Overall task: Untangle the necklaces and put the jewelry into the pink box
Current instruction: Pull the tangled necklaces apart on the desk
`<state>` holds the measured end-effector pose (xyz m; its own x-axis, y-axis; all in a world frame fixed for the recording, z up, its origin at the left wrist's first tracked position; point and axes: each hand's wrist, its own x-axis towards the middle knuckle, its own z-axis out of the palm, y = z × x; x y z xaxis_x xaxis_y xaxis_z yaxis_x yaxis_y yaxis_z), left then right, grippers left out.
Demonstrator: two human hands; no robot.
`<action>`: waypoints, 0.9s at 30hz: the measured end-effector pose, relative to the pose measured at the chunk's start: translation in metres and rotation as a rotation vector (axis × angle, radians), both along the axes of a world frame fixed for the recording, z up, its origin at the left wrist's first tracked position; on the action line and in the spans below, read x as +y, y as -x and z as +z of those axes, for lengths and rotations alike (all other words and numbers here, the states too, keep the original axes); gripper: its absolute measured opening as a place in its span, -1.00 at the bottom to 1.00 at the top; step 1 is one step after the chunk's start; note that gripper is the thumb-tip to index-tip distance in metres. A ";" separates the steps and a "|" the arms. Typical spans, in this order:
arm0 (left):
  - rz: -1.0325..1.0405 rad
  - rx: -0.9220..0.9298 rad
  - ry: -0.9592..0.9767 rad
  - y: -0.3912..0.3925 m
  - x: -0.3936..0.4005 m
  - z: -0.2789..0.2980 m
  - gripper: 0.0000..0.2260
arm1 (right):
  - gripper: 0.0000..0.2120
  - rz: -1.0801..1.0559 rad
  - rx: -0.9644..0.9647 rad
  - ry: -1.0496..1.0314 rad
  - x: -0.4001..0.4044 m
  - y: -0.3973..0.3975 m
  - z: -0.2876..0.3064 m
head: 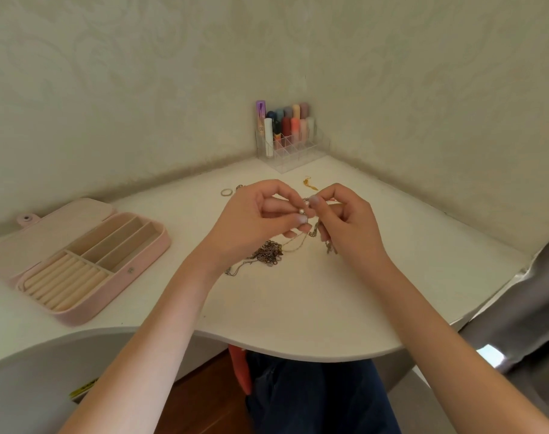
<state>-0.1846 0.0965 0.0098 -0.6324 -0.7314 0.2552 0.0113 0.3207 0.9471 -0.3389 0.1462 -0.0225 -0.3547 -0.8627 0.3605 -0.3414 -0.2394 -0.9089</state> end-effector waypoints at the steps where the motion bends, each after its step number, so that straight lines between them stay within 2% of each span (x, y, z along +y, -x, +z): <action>1: -0.002 -0.028 -0.012 0.002 0.001 -0.001 -0.91 | -0.81 0.001 -0.004 0.008 0.000 0.000 0.000; 7: 0.101 -0.109 -0.057 0.011 0.000 -0.016 -0.89 | -0.82 0.040 -0.027 0.000 0.001 -0.001 0.000; 11: 0.145 -0.022 -0.106 0.016 0.003 -0.021 -0.84 | -0.85 0.023 -0.009 0.031 0.001 -0.001 -0.001; 19: -0.059 0.320 -0.651 0.020 0.010 -0.016 -0.64 | -0.84 0.004 0.002 -0.008 -0.001 0.002 -0.003; 27: 0.035 0.312 -0.852 0.018 0.013 0.007 -0.73 | -0.84 0.038 0.030 -0.092 -0.001 0.001 -0.006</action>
